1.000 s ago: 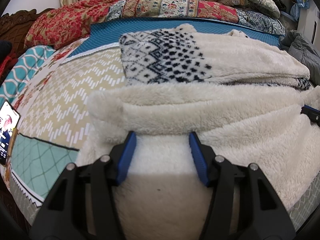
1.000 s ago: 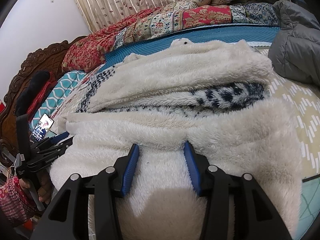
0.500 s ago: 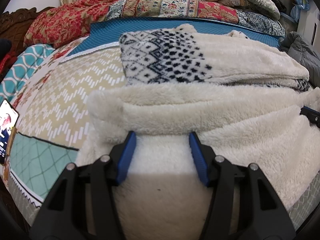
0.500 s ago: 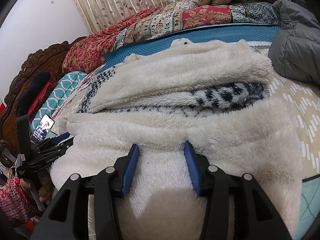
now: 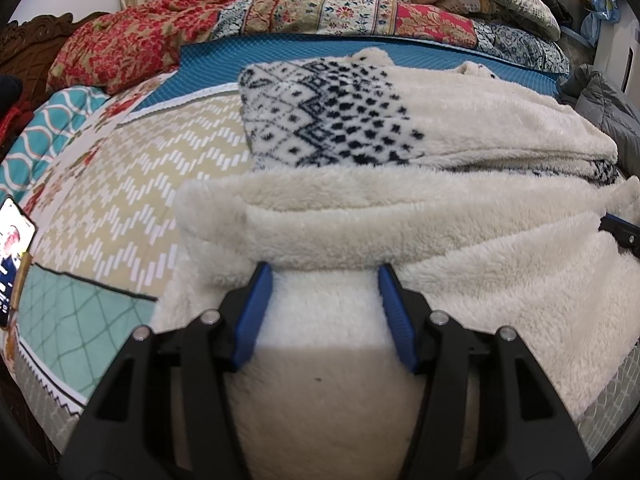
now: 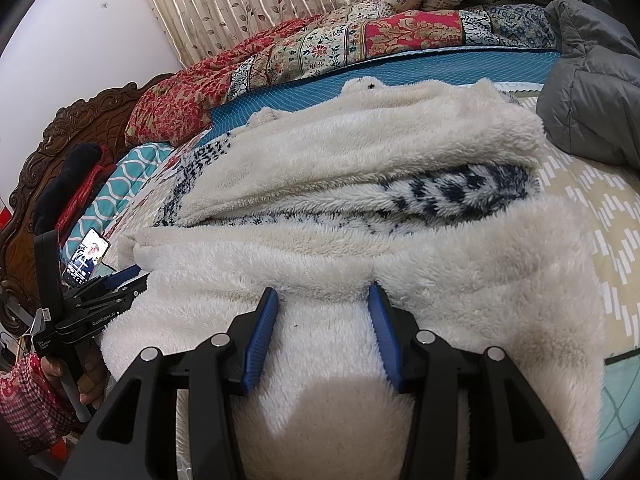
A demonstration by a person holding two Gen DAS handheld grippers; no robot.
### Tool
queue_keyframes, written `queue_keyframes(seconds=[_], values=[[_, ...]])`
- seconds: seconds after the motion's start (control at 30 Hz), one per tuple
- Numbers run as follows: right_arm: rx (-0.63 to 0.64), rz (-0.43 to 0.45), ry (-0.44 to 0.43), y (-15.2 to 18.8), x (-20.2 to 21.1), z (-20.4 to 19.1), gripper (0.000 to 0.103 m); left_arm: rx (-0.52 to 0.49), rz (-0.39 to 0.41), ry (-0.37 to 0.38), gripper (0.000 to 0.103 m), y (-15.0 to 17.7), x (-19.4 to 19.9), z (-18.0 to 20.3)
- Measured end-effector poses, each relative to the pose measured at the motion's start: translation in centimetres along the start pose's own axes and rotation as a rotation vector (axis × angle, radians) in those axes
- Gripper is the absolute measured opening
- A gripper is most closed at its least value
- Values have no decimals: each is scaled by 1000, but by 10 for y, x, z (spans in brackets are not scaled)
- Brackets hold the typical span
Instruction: Fold large clothes
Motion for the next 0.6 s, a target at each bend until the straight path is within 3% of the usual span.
queue_keyframes(seconds=[0.6], values=[[-2, 1, -1, 0, 0, -1, 44, 1, -3, 5, 54, 0, 0, 0]])
Point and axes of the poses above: each gripper's, at about its wrist camera, not at the fingertips, and x roughly against the way its jaws point, z to its right, y to its underside, the point moved 9 cm from there along -x, roughly the way its jaws point, and after that the axes turned 3 degrees about z, right-handed, at the moved point
